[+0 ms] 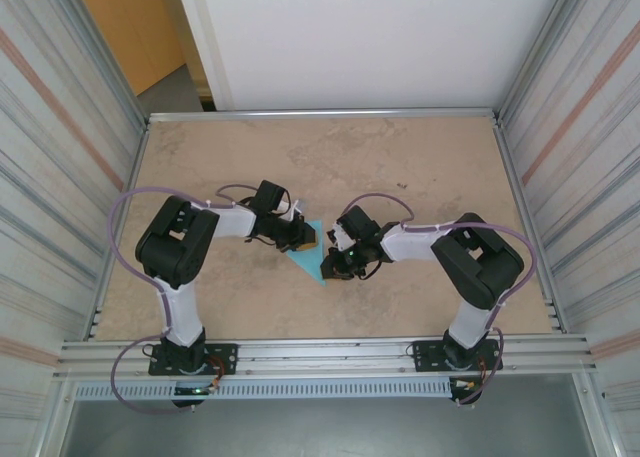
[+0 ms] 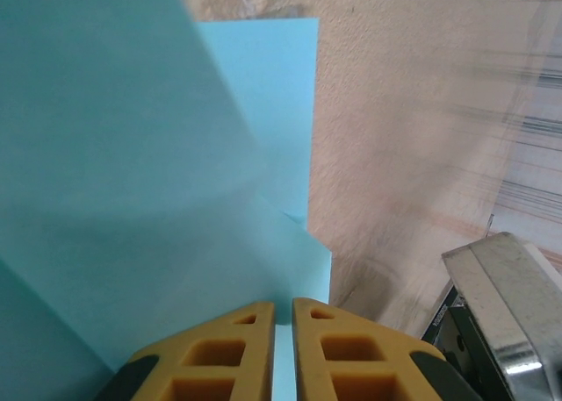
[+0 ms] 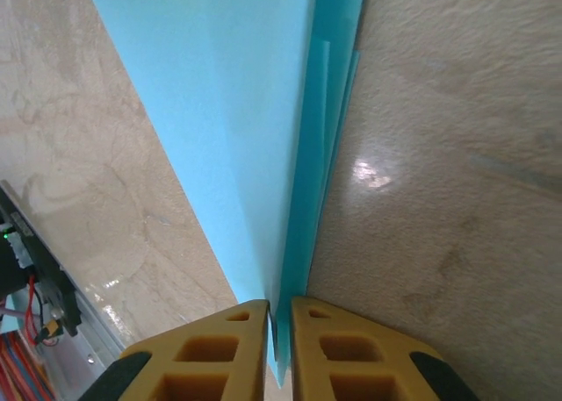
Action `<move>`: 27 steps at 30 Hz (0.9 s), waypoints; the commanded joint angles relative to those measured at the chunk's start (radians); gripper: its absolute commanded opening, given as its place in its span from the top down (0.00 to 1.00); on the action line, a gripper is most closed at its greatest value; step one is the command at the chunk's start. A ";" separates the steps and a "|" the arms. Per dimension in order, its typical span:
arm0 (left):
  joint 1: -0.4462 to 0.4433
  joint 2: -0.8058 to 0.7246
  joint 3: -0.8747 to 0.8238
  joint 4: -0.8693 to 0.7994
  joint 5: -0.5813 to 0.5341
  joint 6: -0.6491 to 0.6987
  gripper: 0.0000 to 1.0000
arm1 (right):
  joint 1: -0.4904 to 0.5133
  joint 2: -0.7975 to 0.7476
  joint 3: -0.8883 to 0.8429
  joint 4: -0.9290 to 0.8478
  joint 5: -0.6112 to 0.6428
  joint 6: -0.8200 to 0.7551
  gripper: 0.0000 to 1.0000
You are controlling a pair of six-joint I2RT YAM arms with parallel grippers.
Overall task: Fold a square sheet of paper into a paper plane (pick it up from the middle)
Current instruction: Fourth fold the wing at the center of the table.
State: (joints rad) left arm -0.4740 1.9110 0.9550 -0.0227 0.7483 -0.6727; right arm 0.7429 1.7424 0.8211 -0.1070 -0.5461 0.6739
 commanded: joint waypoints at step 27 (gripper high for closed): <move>-0.016 0.017 -0.075 0.083 -0.148 -0.221 0.87 | -0.027 -0.004 0.103 0.050 0.023 0.050 0.88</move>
State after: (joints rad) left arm -0.4877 1.8946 0.9043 0.1104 0.6868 -0.8753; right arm 0.7074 1.7073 0.9012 -0.0681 -0.5018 0.7082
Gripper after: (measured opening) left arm 0.131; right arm 0.128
